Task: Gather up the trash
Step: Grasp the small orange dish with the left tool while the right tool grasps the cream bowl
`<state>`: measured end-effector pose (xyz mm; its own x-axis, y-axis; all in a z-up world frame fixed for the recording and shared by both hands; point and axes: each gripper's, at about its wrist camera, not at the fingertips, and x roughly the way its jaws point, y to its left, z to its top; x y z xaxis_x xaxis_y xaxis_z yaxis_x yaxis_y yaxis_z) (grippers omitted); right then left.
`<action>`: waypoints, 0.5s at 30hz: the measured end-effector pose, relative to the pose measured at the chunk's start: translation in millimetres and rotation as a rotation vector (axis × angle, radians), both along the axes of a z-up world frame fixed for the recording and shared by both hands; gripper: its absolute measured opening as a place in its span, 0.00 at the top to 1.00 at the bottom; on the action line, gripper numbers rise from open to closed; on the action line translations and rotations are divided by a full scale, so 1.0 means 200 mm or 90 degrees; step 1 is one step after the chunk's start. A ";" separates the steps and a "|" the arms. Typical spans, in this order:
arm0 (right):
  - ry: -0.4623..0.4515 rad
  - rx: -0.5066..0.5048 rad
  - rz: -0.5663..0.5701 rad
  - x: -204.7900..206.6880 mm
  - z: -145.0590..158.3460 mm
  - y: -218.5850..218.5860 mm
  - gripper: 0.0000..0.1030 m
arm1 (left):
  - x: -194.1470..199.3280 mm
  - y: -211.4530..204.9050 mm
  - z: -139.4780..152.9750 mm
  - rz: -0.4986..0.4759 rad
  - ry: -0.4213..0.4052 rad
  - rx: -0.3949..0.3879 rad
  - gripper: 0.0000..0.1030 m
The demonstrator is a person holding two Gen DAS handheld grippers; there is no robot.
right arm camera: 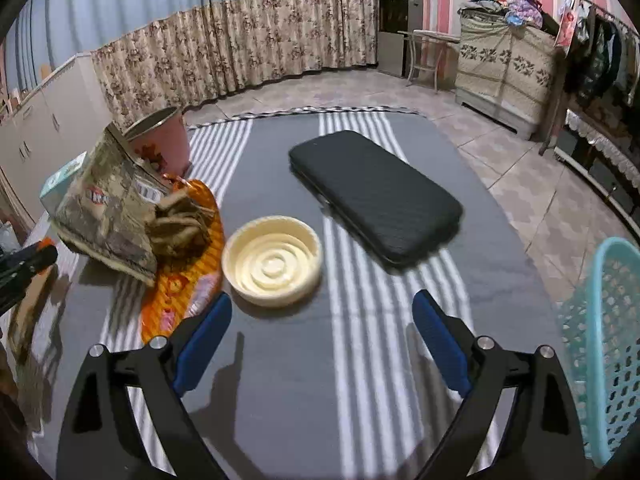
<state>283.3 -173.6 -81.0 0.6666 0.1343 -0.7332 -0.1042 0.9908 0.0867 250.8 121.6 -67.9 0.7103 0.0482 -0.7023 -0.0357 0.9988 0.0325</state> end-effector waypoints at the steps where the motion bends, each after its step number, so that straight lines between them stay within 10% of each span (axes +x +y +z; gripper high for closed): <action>1: 0.002 0.000 0.005 0.02 0.00 0.03 0.13 | 0.01 0.01 0.02 0.002 -0.007 0.004 0.62; 8: 0.041 -0.024 0.009 0.11 -0.06 0.12 0.14 | 0.03 0.10 0.10 0.020 -0.037 -0.004 0.62; 12: 0.043 -0.019 0.021 0.11 -0.06 0.12 0.42 | 0.06 0.11 0.10 0.021 -0.041 -0.005 0.62; 15: 0.038 -0.008 0.022 0.12 -0.06 0.11 0.42 | 0.06 0.10 0.12 0.019 -0.046 0.001 0.62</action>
<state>307.1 -152.1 -92.8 0.6162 0.1472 -0.7737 -0.1340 0.9876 0.0812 262.8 140.7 -44.6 0.7578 0.0714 -0.6486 -0.0680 0.9972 0.0303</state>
